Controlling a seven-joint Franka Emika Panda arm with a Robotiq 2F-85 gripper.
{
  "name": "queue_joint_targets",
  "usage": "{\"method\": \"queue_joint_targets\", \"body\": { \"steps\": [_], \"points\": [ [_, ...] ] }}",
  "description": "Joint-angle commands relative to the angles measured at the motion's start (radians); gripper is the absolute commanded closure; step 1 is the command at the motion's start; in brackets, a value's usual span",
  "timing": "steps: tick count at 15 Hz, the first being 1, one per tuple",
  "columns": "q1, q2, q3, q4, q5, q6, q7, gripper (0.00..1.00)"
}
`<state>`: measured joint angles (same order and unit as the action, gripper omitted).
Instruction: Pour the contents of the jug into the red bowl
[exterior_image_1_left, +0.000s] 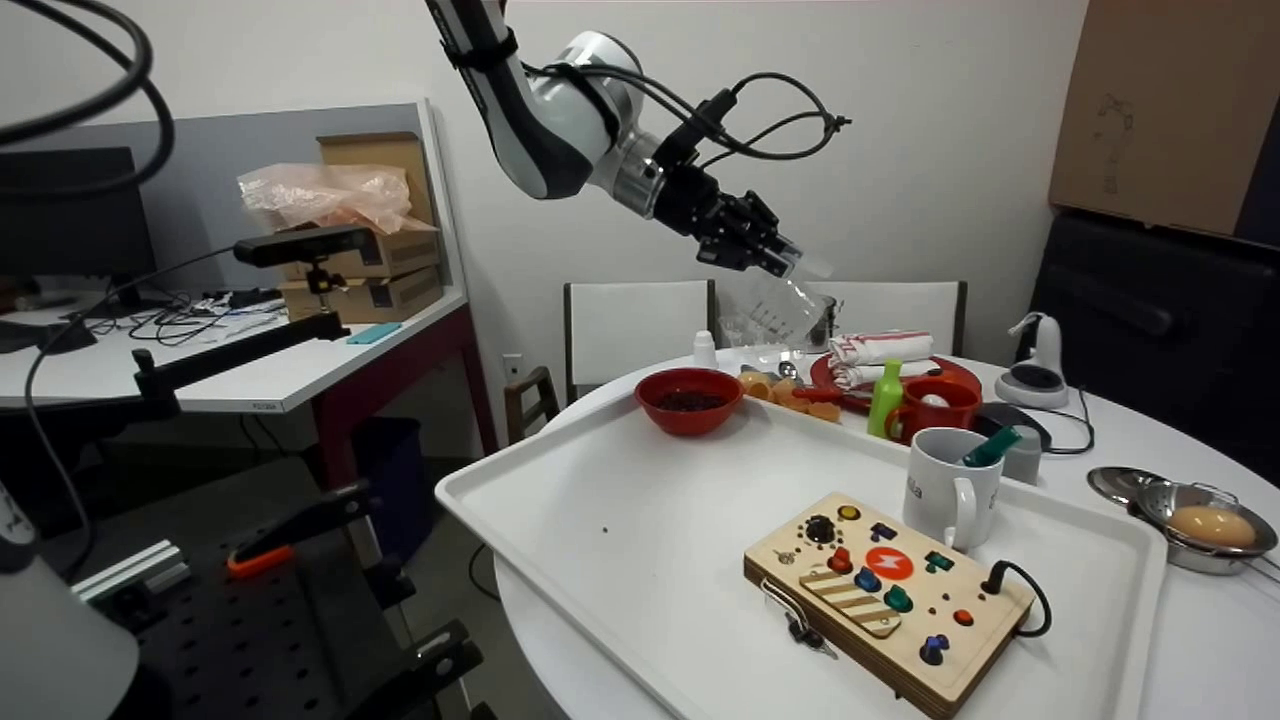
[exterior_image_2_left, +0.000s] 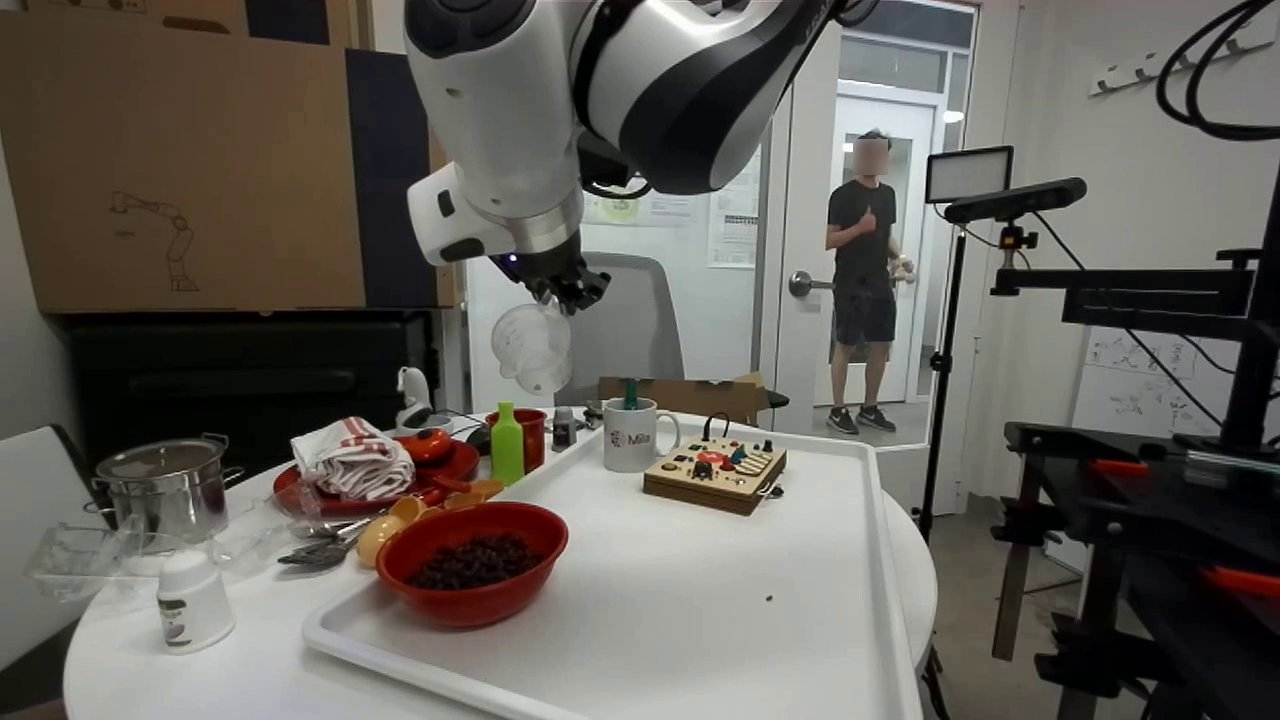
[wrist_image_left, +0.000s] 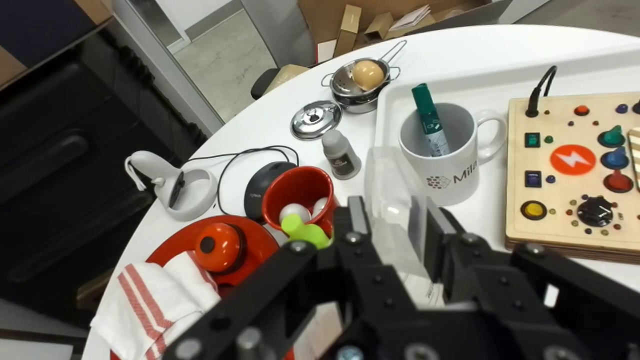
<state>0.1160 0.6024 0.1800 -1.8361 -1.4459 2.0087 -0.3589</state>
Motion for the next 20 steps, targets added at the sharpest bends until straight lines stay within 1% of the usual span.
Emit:
{"method": "queue_joint_targets", "body": {
  "steps": [1, 2, 3, 5, 6, 9, 10, 13, 17, 20],
  "points": [
    [0.019, -0.001, -0.018, 0.004, 0.009, 0.006, -0.002, 0.72],
    [0.020, 0.000, -0.018, 0.004, 0.009, 0.006, -0.002, 0.72],
    [0.020, 0.000, -0.018, 0.005, 0.009, 0.006, -0.002, 0.93],
    [-0.008, 0.014, 0.009, 0.018, 0.121, 0.033, -0.034, 0.93],
    [-0.020, 0.024, 0.019, 0.021, 0.199, 0.038, -0.051, 0.93],
    [-0.029, 0.049, 0.025, 0.020, 0.369, 0.047, -0.067, 0.93],
    [-0.034, 0.056, 0.021, 0.018, 0.419, 0.056, -0.052, 0.93],
    [-0.047, 0.076, -0.003, 0.022, 0.547, 0.069, -0.004, 0.93],
    [-0.077, 0.076, -0.059, 0.026, 0.652, 0.097, 0.074, 0.93],
    [-0.107, 0.098, -0.083, 0.042, 0.754, 0.138, 0.106, 0.93]
  ]
}}
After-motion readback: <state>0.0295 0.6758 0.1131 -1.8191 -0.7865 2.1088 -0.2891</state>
